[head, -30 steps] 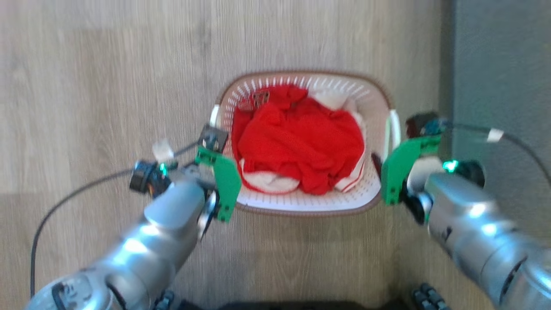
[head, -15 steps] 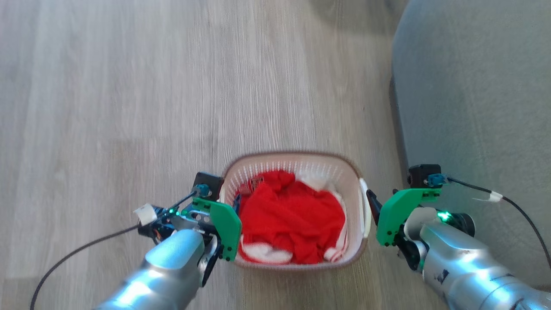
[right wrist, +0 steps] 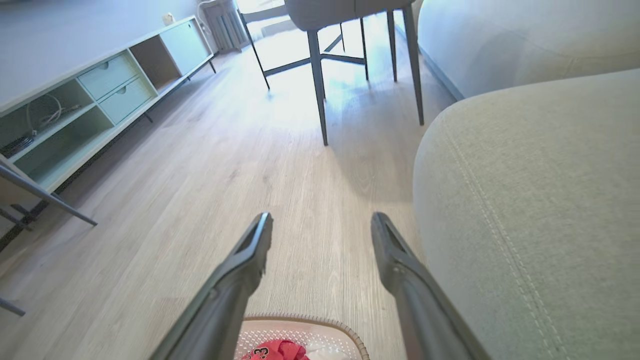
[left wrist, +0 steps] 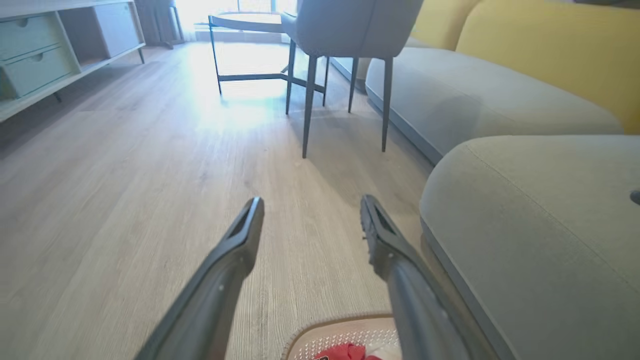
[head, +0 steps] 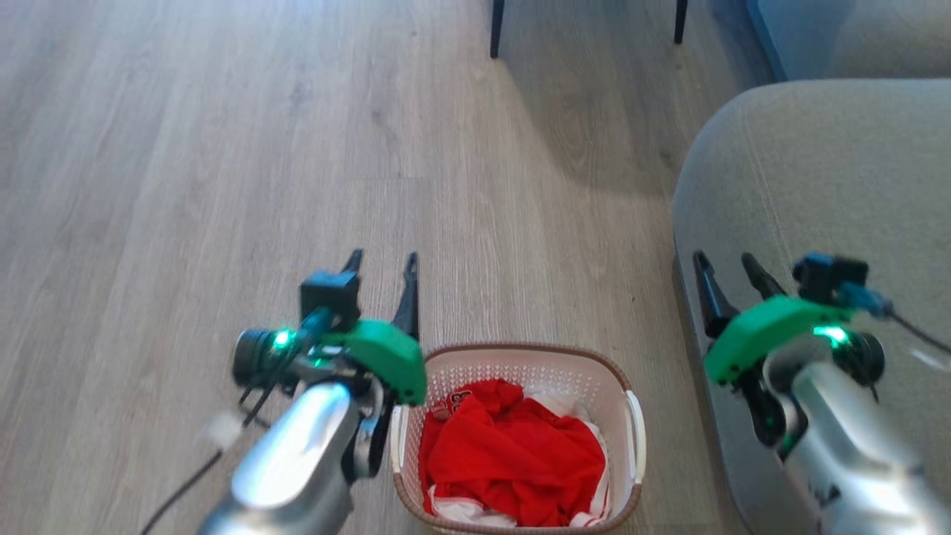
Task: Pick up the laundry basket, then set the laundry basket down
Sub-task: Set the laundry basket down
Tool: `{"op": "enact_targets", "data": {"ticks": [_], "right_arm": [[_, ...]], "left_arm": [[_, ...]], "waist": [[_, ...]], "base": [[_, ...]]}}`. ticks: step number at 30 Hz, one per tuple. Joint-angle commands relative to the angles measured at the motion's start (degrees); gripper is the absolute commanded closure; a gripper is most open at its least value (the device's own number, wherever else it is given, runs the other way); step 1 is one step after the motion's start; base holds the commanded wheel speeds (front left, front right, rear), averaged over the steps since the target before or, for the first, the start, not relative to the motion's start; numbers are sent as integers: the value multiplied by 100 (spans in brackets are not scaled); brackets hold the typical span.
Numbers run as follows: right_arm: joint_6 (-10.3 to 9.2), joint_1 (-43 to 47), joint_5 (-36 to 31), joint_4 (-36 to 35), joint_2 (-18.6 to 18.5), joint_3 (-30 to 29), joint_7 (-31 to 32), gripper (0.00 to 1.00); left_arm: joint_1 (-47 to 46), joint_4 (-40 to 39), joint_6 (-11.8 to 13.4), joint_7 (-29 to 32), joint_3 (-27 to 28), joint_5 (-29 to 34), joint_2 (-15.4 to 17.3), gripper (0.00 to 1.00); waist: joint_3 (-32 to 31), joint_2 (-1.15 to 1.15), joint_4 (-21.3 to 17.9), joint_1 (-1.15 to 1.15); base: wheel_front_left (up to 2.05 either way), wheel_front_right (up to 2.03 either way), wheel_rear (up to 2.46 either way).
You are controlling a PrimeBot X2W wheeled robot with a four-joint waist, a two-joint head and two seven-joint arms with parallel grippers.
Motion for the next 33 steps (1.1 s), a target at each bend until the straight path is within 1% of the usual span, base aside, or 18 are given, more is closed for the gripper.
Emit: {"op": "enact_targets", "data": {"ticks": [1, 4, 8, 11, 14, 16, 19, 24, 28, 30, 33], "right_arm": [[41, 19, -157, -266, 63, -68, -76, 0], [41, 522, -967, -1139, 285, -832, -76, 0], [41, 1063, -1717, -2213, 595, -1486, -76, 0], [41, 1432, -2079, -2869, 736, -1706, -76, 0], [41, 1781, -2260, -3297, 831, -1705, -76, 0], [41, 1965, -2387, -3451, 864, -1676, -76, 0], [41, 2191, -2571, -3582, 898, -1664, -76, 0], [41, 2496, -2706, -3651, 943, -1772, -76, 0], [41, 2619, -2760, -3686, 962, -1856, -76, 0], [41, 2648, -2768, -3699, 966, -1877, -76, 0], [41, 2665, -2785, -3697, 970, -1882, -76, 0]], "left_arm": [[-152, -265, 22, -70, 312, 138, 86, 0], [326, -1001, -6, -70, 975, 810, 8, 0], [853, -1790, -73, -70, 1655, 1439, -98, 0], [1188, -2226, -138, -70, 1964, 1744, -148, 0], [1478, -2515, -169, -71, 2109, 2031, -169, 0], [1628, -2666, -175, -71, 2137, 2211, -174, 0], [1830, -2632, -188, -71, 2015, 2419, -177, 0], [2049, -2398, -225, -71, 1920, 2258, -178, 0], [2069, -2220, -296, -71, 1871, 2371, -179, 0], [2047, -2155, -268, -71, 1887, 2500, -179, 0], [2005, -2116, -256, -71, 1909, 2418, -179, 0]], "waist": [[-45, 0, 33, 1], [-102, 0, 56, 1], [-131, 0, 70, 1], [-159, 0, 86, 1], [-205, 0, 75, 1], [-227, 0, 68, 1], [-253, 0, 68, 1], [-278, 0, 70, 1], [-279, 0, 77, 1], [-276, 0, 81, 1], [-280, 0, 79, 1]], "base": [[0, 0, 0], [0, 0, 0], [0, 0, 0], [0, 0, 0], [0, 0, 0], [0, 0, 0], [0, 0, 0], [0, 0, 0], [0, 0, 0], [0, 0, 0], [0, 0, 0]]}}
